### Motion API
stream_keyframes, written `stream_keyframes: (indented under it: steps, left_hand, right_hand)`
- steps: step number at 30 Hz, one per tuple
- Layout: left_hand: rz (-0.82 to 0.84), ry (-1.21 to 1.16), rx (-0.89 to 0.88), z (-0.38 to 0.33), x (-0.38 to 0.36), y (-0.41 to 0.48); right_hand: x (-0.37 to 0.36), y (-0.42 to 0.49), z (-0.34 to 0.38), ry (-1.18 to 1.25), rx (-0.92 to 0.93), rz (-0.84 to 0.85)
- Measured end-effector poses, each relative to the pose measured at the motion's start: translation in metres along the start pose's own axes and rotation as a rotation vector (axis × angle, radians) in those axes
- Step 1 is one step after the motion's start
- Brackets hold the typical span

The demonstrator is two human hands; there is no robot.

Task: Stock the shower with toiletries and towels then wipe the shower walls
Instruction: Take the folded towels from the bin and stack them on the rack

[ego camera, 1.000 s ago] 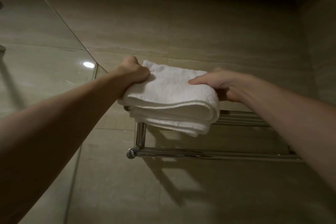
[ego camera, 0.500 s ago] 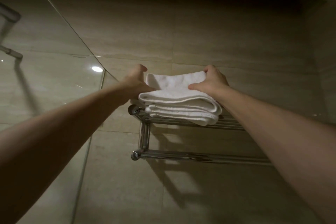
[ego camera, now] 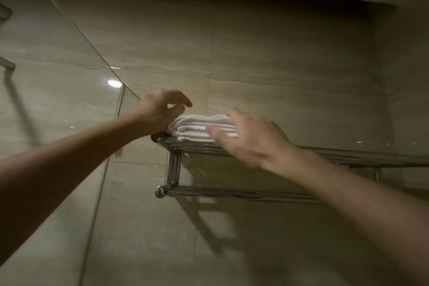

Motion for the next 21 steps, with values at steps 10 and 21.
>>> stream_keyframes:
  steps: [10,21]
  left_hand:
    - [-0.002,0.403,-0.150,-0.031,-0.039,-0.048]
    - [-0.137,0.165,0.124,-0.042,-0.145,-0.190]
  right_hand:
    - [-0.017,-0.004,-0.035,-0.316,0.013,0.115]
    - [-0.056,-0.166,-0.029,-0.163,0.070,-0.107]
Point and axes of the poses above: each hand's wrist, its own y-axis towards the middle knuckle, its own x-axis out of the back of the hand, z = x × y, the point moved 7 cm from there along y, towards the middle knuckle, and after that the axes turned 10 degrees about z, right-handed, at the moved point
